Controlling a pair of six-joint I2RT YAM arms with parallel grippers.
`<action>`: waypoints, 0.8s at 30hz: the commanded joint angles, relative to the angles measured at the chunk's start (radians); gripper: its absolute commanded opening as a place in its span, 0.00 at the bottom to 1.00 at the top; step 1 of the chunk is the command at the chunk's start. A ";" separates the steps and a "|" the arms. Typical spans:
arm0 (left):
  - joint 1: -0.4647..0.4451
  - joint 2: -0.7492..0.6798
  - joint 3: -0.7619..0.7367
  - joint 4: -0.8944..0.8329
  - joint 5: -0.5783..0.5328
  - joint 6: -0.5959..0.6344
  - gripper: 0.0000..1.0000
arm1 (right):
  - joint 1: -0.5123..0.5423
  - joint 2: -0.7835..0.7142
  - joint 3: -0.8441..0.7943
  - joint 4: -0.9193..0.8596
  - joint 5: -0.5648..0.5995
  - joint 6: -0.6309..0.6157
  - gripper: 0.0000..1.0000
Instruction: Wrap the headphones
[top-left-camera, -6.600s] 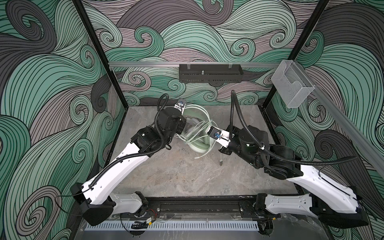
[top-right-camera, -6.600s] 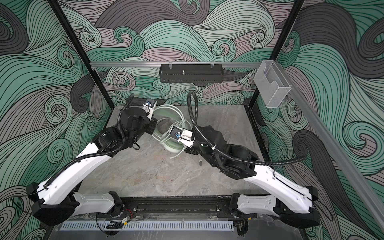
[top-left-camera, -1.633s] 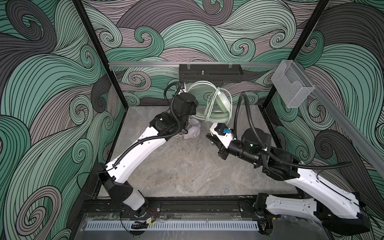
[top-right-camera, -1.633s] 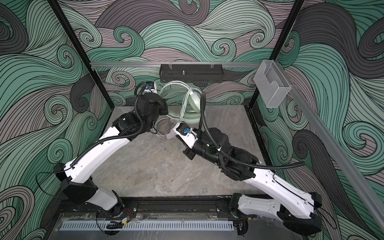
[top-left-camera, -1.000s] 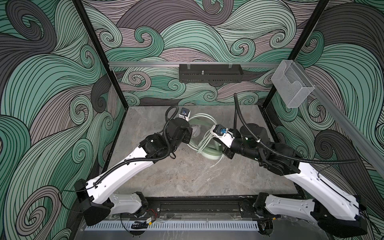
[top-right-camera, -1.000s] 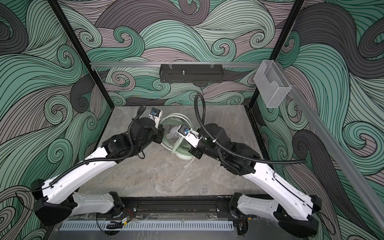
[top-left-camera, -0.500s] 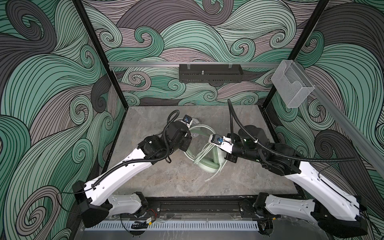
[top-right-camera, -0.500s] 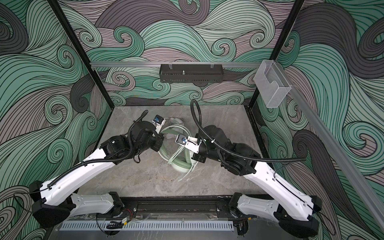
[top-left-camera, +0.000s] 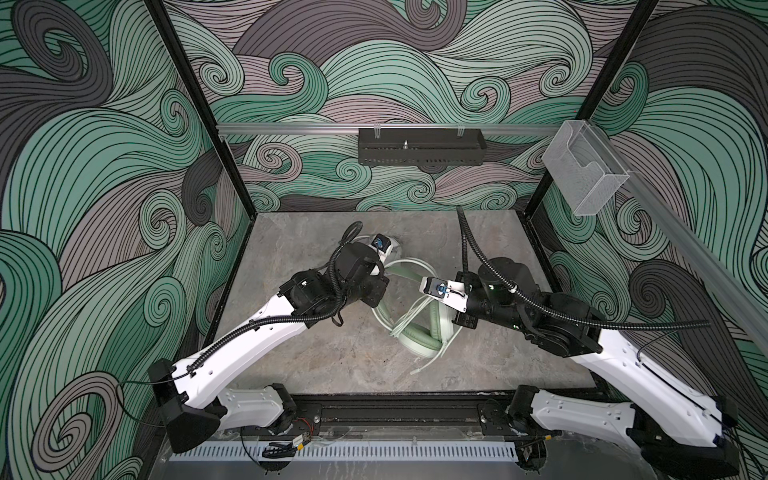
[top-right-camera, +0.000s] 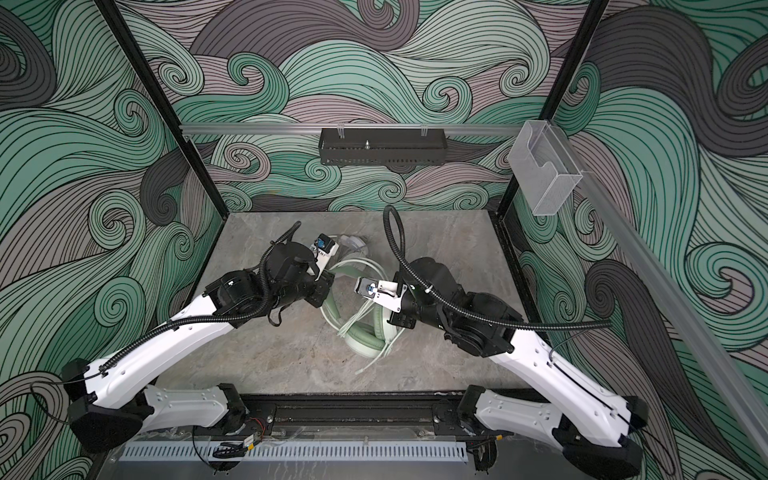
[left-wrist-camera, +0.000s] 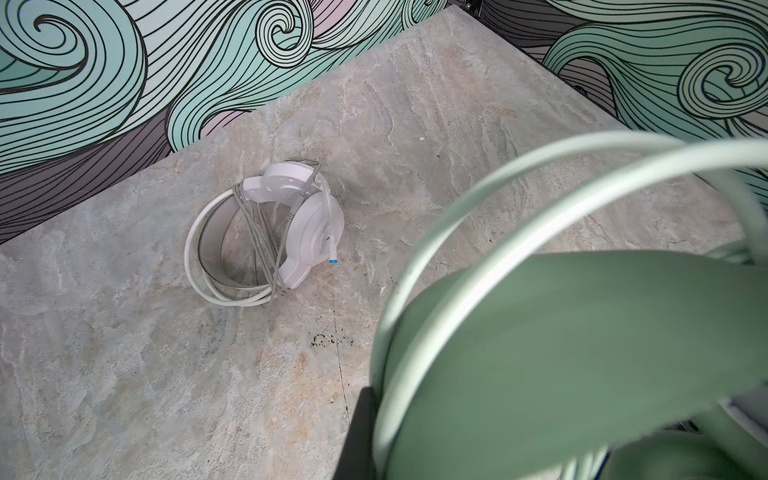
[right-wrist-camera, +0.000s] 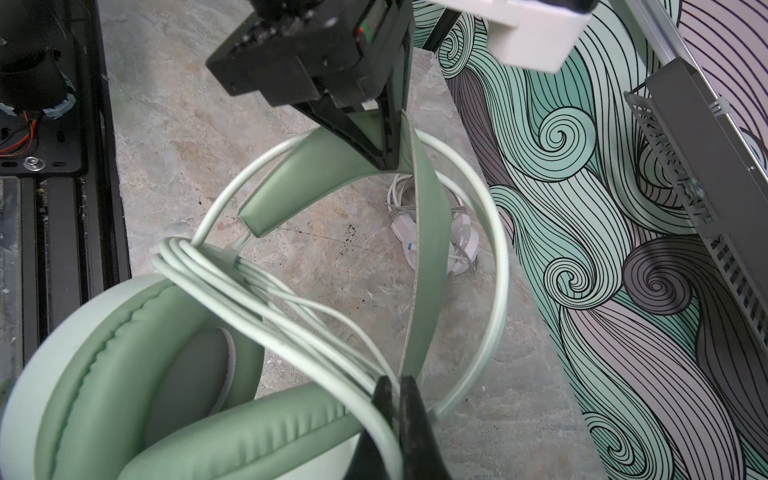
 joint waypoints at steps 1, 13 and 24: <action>-0.002 -0.024 0.016 -0.032 0.078 0.026 0.00 | -0.022 -0.057 -0.033 0.111 0.063 0.017 0.08; 0.008 -0.033 0.018 -0.014 0.151 0.006 0.00 | -0.093 -0.117 -0.134 0.183 0.001 0.030 0.18; 0.023 -0.048 0.002 -0.010 0.180 -0.019 0.00 | -0.114 -0.133 -0.170 0.194 -0.012 0.059 0.26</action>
